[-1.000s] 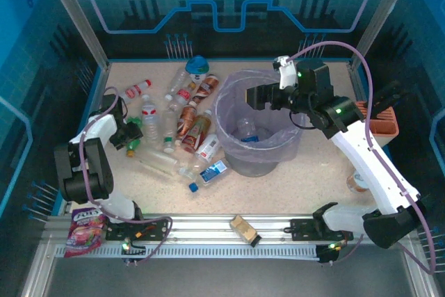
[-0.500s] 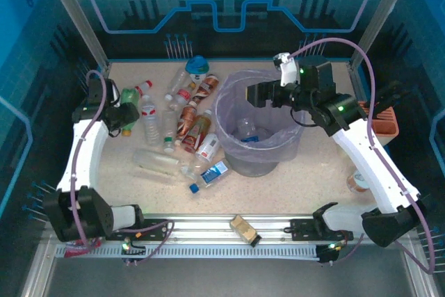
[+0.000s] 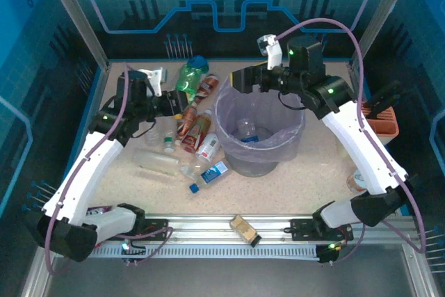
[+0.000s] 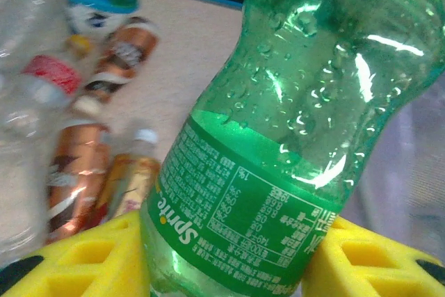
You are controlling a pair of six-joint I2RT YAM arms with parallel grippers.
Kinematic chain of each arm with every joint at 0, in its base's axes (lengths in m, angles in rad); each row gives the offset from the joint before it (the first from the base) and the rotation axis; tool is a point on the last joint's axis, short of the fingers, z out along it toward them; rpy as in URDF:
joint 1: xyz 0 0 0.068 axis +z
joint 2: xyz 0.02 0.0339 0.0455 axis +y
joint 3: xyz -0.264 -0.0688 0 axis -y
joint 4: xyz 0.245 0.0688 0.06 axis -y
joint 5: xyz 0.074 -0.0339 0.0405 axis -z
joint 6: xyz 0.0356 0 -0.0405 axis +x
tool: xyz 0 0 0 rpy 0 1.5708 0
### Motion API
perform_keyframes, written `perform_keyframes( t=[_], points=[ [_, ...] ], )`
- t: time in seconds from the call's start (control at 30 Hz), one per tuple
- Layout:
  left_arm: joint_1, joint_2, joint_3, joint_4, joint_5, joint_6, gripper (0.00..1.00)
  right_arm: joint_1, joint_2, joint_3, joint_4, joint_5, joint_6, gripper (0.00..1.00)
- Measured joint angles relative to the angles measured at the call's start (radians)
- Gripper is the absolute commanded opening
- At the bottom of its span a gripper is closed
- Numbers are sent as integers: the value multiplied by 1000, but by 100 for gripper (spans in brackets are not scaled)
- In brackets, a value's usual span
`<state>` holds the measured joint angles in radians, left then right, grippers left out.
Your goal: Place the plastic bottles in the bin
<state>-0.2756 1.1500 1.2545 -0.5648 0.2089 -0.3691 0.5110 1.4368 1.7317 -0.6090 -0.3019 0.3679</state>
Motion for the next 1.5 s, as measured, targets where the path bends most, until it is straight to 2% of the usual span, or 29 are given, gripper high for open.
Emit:
perform_keyframes(
  t=[0.13, 0.33, 0.43, 0.6, 0.7, 0.87, 1.0, 1.17, 1.23, 1.33, 1.5],
  points=[
    [-74, 1, 41, 38, 24, 1, 40, 44, 72, 70, 10, -24, 9, 100],
    [-137, 4, 81, 63, 34, 1, 38, 74, 161, 118, 35, -47, 29, 98],
    [-142, 17, 84, 67, 32, 2, 38, 80, 183, 124, 57, -65, 40, 85],
    [-153, 27, 84, 71, 34, 2, 38, 84, 199, 126, 72, -82, 60, 70],
    [-153, 28, 84, 75, 33, 2, 39, 85, 200, 127, 84, -97, 61, 57],
    [-153, 29, 84, 80, 31, 2, 55, 84, 200, 127, 92, -100, 59, 44],
    [-153, 25, 84, 93, 33, 9, 76, 84, 200, 127, 111, -100, 63, 40],
    [-154, -5, 84, 84, 10, 25, 95, 73, 200, 138, 124, -95, 62, 38],
    [-149, -28, 84, 62, -18, 36, 99, 61, 200, 151, 124, -93, 58, 36],
    [-102, -60, 87, 9, -44, 53, 99, 42, 192, 173, 103, -76, 39, 35],
    [96, -51, 103, -89, -105, 83, 99, 5, 154, 227, -40, -17, -56, 32]
  ],
)
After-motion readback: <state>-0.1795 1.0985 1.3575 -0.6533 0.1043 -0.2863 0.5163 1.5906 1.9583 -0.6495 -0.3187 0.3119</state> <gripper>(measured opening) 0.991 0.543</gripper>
